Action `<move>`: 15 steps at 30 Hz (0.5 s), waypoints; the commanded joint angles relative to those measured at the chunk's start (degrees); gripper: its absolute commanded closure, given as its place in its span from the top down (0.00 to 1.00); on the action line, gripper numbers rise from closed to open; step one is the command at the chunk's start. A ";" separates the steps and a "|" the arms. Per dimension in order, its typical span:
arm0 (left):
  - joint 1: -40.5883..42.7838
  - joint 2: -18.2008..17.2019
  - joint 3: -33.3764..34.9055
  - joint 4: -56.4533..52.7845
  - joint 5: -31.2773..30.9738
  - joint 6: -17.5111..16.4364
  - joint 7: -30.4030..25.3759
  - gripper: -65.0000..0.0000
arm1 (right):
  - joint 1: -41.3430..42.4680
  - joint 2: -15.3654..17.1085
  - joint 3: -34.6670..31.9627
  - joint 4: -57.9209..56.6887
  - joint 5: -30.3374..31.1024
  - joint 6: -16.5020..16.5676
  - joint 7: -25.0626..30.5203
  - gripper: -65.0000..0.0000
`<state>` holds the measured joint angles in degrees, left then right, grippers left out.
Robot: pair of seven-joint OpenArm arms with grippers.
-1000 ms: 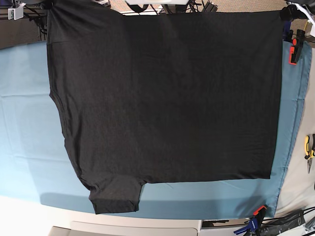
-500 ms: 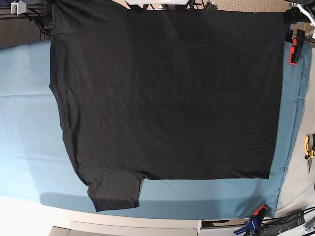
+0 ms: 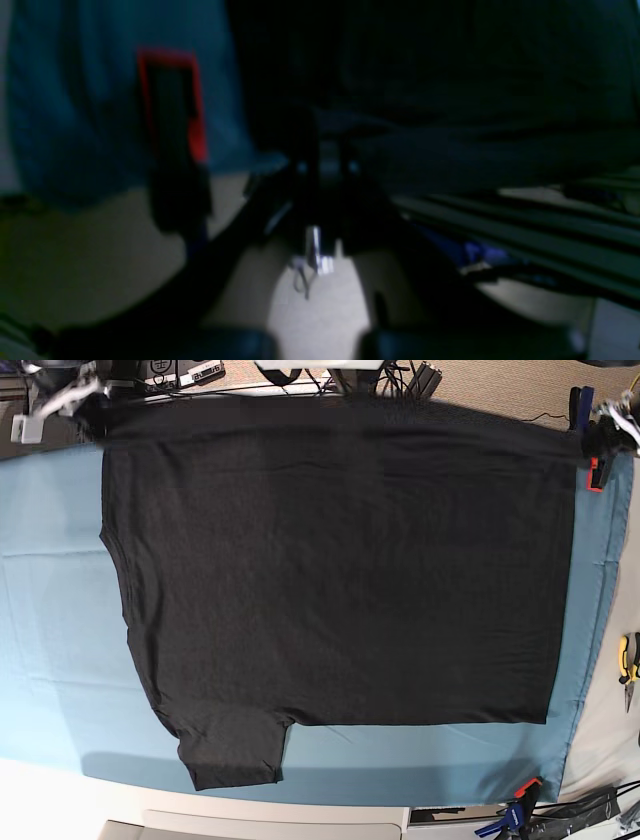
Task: Fold the T-shirt properly
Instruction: 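Pull the raised edge back over the shirt with both grippers, then lower the edge onto the shirt, forming a folded band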
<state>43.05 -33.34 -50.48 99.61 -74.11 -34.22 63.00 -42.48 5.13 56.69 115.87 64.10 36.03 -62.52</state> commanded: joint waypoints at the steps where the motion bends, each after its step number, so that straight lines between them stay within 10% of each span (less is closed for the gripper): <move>1: -0.52 -1.84 -0.81 0.66 -0.26 -0.35 -1.40 0.00 | 1.03 0.48 0.79 0.70 0.17 0.22 1.90 0.00; 15: -6.86 -5.57 -0.63 0.57 4.07 -0.15 -3.93 0.00 | 17.79 5.38 -13.22 0.66 -20.94 -2.91 9.14 0.00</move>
<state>36.12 -37.63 -50.48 99.61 -69.45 -34.22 60.36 -24.71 9.65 42.92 115.79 41.91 32.95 -55.13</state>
